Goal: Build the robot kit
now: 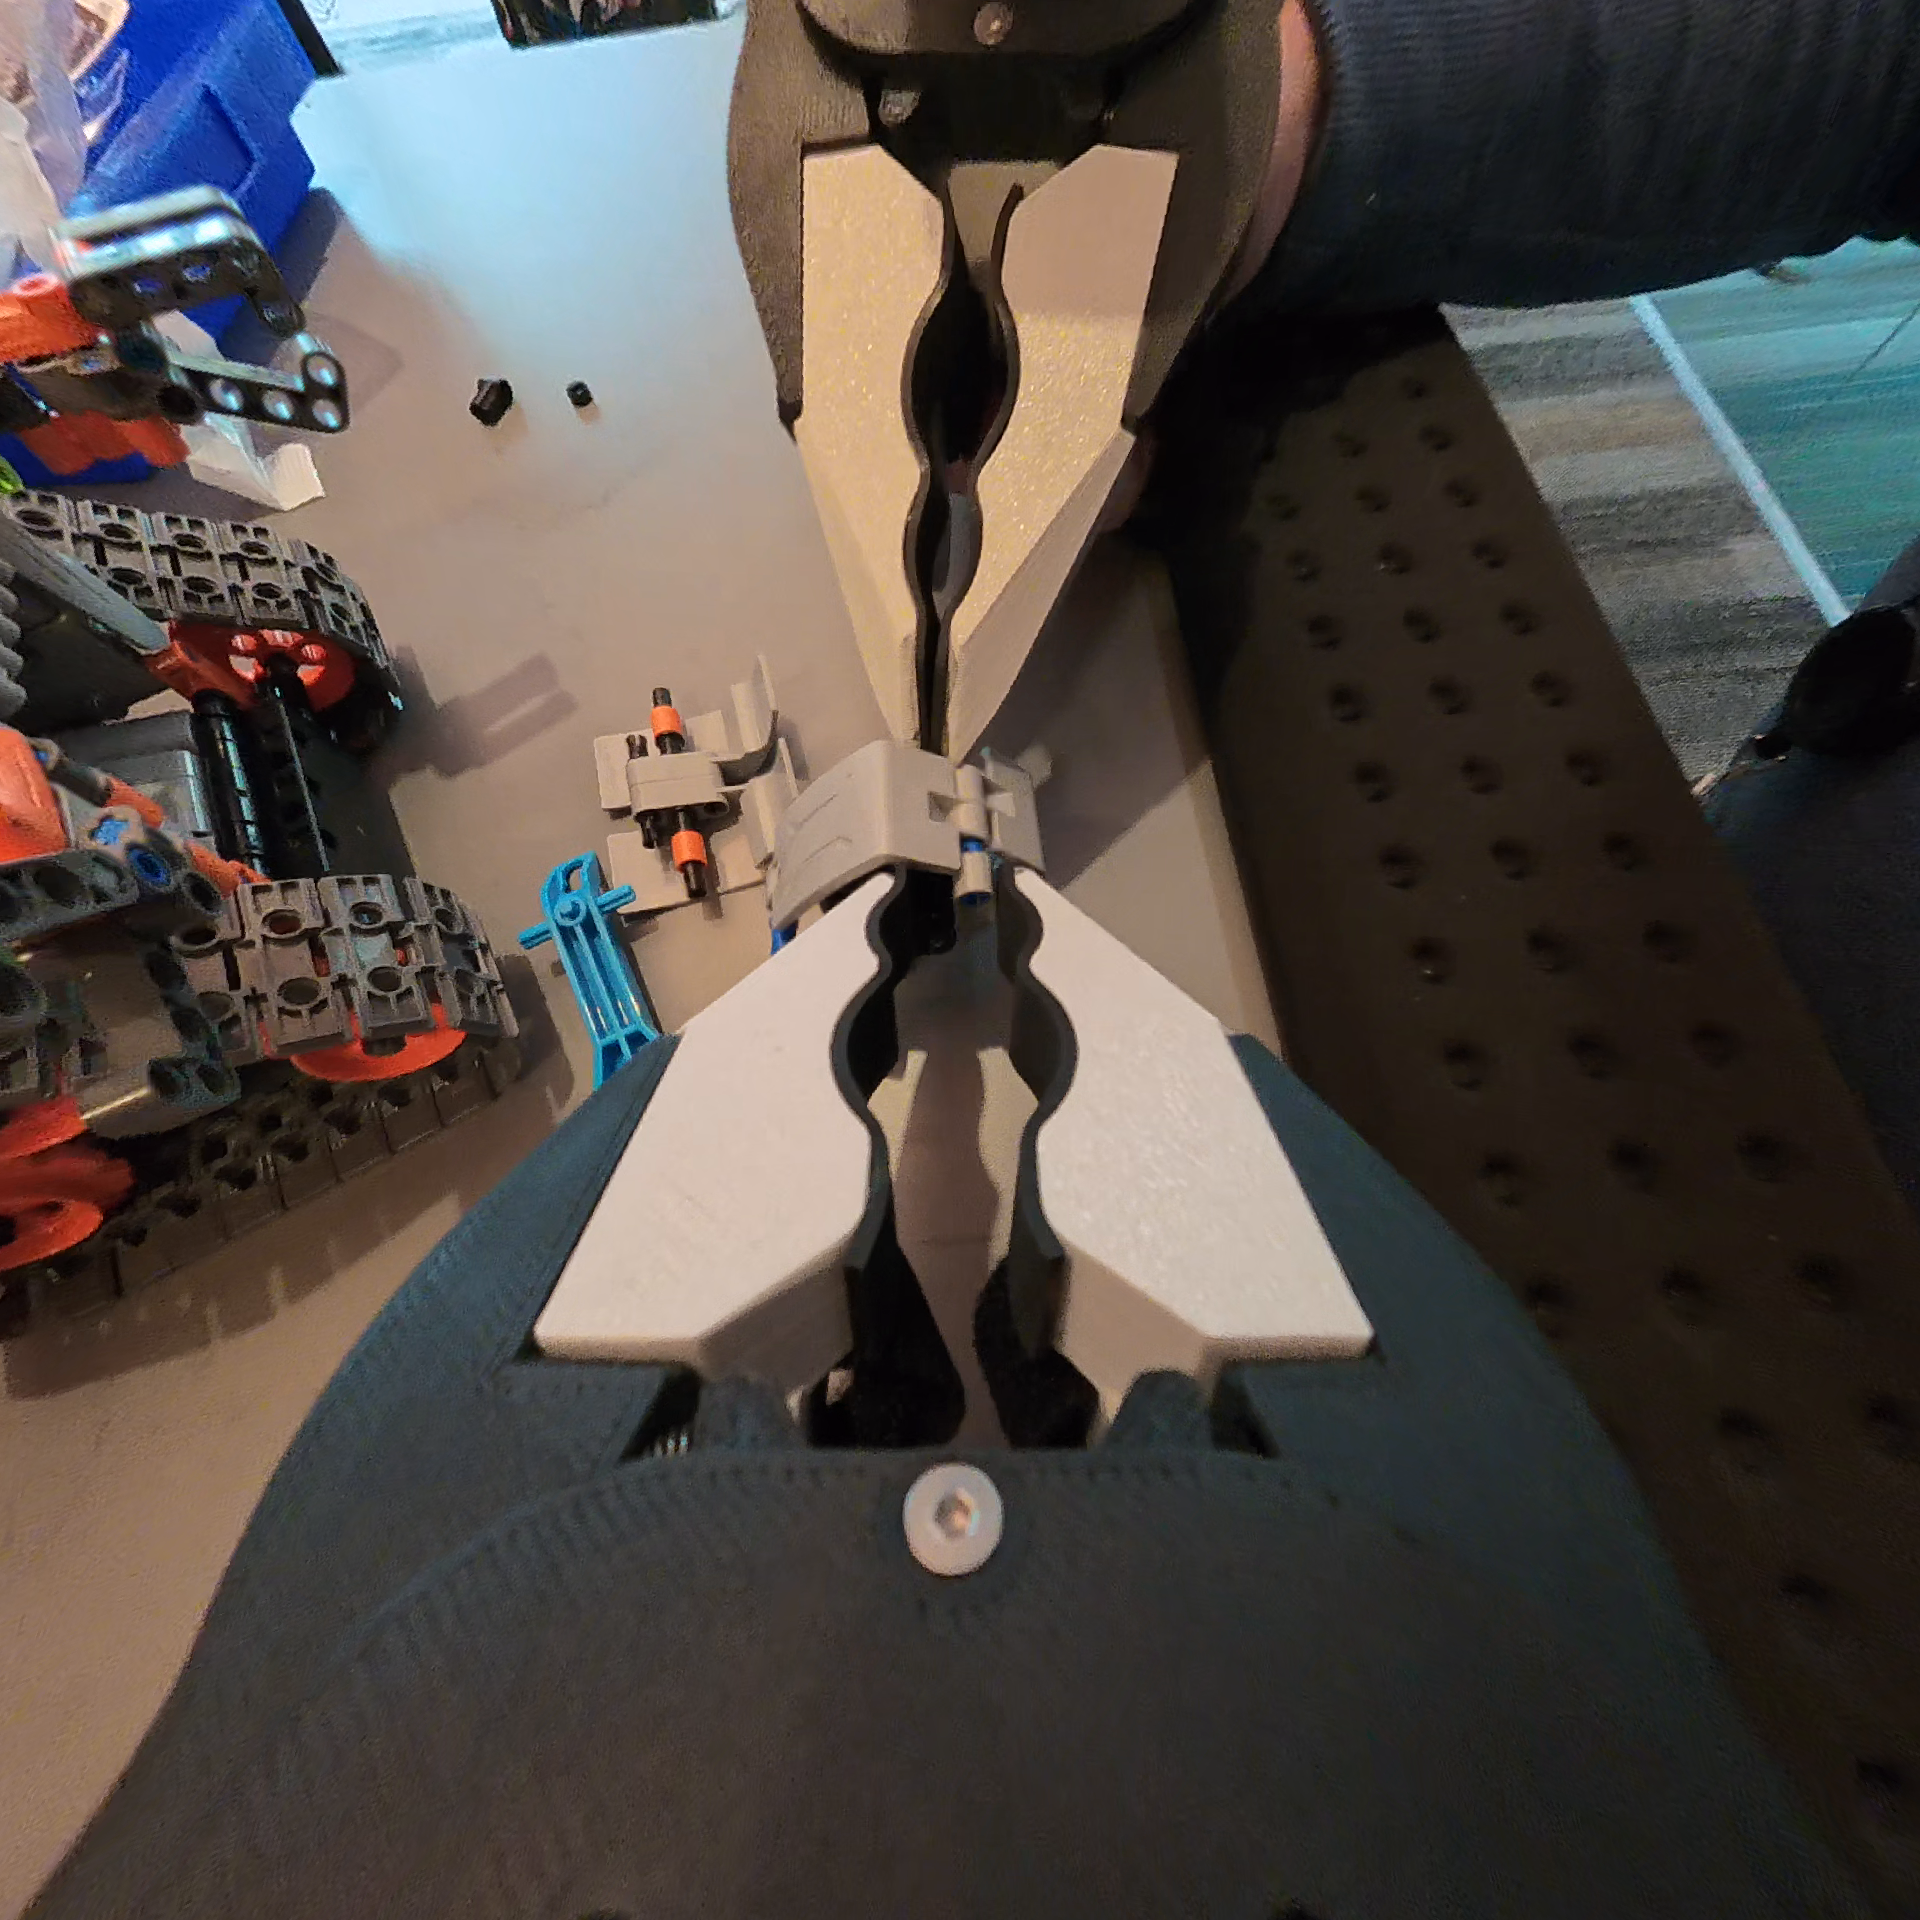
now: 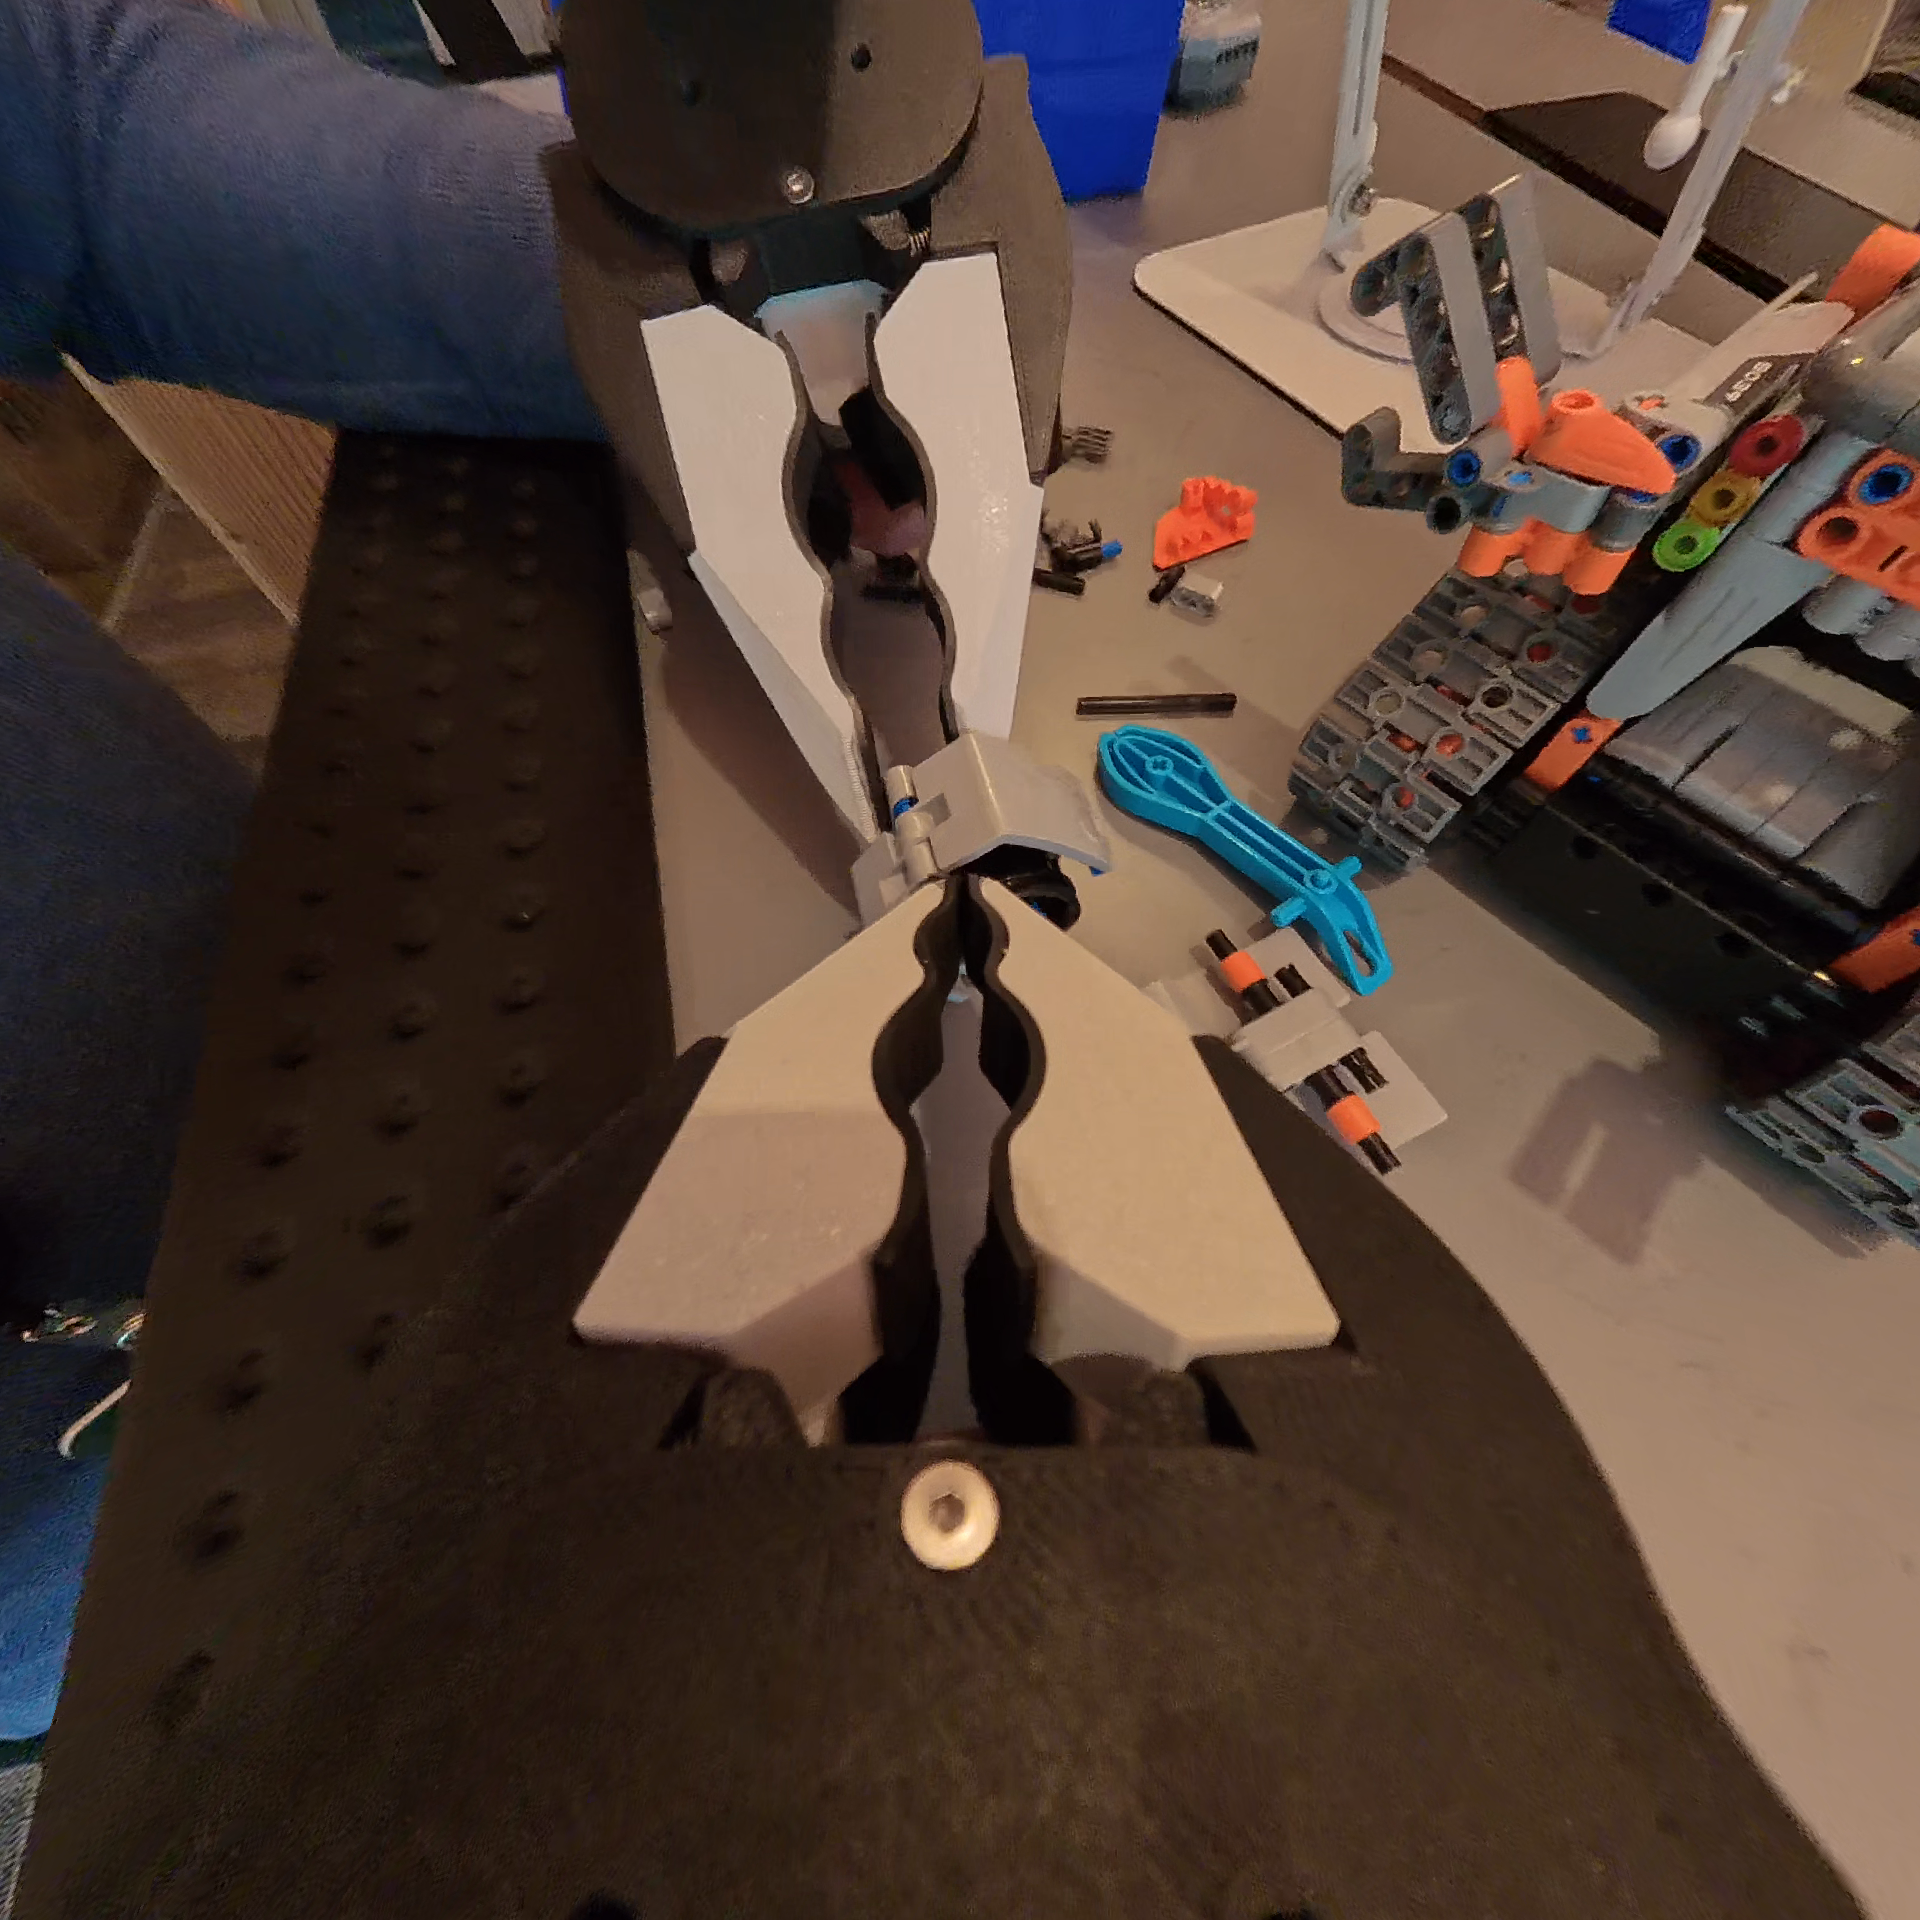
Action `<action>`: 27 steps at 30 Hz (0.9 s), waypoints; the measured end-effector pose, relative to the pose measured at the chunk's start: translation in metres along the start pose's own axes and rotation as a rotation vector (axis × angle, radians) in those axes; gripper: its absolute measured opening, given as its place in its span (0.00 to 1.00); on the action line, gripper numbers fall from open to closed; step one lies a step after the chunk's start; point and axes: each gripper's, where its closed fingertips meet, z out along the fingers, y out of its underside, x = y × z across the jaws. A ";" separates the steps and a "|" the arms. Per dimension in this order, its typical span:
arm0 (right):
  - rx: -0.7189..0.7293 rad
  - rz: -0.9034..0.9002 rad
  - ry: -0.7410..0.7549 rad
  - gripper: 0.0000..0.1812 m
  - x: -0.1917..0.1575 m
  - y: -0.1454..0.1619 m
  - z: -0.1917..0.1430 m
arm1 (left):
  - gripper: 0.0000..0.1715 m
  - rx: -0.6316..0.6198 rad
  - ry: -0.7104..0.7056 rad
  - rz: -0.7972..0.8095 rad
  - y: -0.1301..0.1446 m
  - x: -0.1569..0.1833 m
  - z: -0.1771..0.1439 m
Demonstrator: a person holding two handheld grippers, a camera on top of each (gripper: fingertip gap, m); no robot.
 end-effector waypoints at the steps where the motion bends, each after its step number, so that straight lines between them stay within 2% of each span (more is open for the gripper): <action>1: 0.003 -0.001 -0.006 0.00 0.000 0.000 0.000 | 0.07 0.006 0.014 0.000 -0.001 0.002 0.000; 4: -0.015 -0.006 -0.030 0.00 -0.003 0.004 0.001 | 0.08 -0.007 0.081 0.013 0.002 0.015 0.006; 14: -0.046 -0.051 -0.091 0.00 -0.018 0.009 0.003 | 0.08 -0.058 0.085 0.016 0.010 0.018 0.006; 27: -0.041 -0.017 -0.112 0.00 -0.016 0.011 0.002 | 0.08 -0.040 0.182 -0.010 0.008 0.027 0.008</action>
